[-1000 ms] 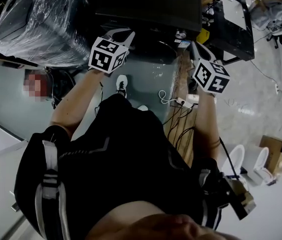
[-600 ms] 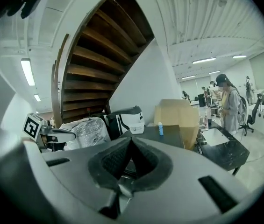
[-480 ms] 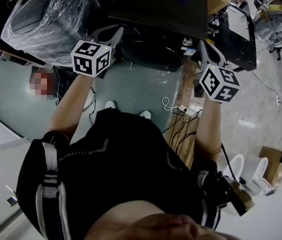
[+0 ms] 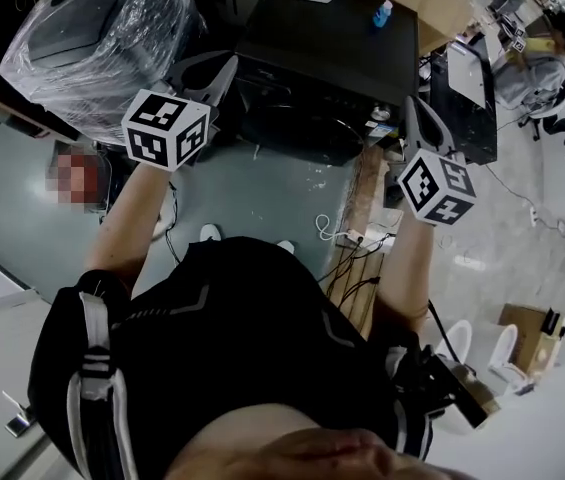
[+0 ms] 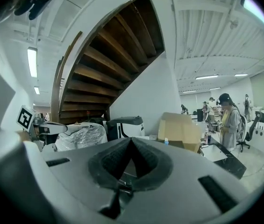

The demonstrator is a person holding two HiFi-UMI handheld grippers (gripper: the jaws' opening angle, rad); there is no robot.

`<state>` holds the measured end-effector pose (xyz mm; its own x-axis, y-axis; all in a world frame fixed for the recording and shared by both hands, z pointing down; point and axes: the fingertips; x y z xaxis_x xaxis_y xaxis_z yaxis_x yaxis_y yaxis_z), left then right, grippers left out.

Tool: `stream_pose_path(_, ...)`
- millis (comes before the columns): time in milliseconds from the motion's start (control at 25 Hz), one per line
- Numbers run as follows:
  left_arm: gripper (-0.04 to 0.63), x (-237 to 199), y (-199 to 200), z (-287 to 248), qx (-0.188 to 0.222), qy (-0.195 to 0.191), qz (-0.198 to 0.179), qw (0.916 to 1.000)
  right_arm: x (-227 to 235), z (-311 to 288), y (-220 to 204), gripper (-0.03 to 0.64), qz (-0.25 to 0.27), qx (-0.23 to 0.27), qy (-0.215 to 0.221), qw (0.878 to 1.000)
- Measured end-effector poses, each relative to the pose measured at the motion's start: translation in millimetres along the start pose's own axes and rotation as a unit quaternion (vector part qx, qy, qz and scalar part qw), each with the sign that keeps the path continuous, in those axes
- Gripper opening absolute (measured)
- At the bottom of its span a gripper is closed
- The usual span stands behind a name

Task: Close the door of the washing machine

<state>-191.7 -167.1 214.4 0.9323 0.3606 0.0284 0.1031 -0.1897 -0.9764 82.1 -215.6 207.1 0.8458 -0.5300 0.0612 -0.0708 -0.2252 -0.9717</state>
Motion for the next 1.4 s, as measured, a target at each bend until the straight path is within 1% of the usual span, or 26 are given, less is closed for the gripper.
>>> stream_pose_path(160, 0.005, -29.4, 9.1, 16.3, 0.026, 0.009, 0.005, 0.9996, -20.5, 0.2, 12.8, 0.005, 0.0, 0.015, -0.016, 1.0)
stream_pose_path(280, 0.005, -43.2, 10.5, 23.7, 0.027, 0.01, -0.002, 0.9996, -31.6, 2.6, 18.2, 0.004, -0.007, 0.032, -0.029, 0.999)
stream_pose_path(520, 0.005, -57.7, 18.5, 29.6, 0.044, 0.002, -0.012, 0.999, -49.3, 1.8, 20.8, 0.003, 0.0, 0.03, -0.043, 0.999)
stream_pose_path(800, 0.005, -63.1, 23.7, 32.7, 0.046, 0.004, -0.021, 0.9987, -55.0, 6.8, 27.3, 0.003, 0.008, 0.037, -0.052, 0.998)
stream_pose_path(1000, 0.005, -66.5, 25.0, 35.4, 0.051, 0.004, -0.012, 0.9986, -52.9, 7.3, 26.4, 0.003, 0.011, 0.036, -0.059, 0.998)
stream_pose_path(1200, 0.005, -66.7, 29.8, 40.8, 0.065, 0.013, -0.018, 0.9976, -49.9, 6.9, 26.6, 0.003, 0.013, 0.034, -0.061, 0.997)
stream_pose_path(1400, 0.005, -69.7, 28.0, 41.3, 0.066, 0.018, -0.013, 0.9975, -49.3, 5.0, 28.6, 0.003, 0.013, 0.036, -0.059, 0.998)
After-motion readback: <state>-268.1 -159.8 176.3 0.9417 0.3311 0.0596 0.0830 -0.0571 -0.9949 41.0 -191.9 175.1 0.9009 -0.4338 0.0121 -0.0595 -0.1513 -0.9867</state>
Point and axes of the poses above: the fingertips, and each gripper's own axes: z backward along the fingers, x to its right, y out of its top, and after that the axes turned 4 degrees about -x, right-handed
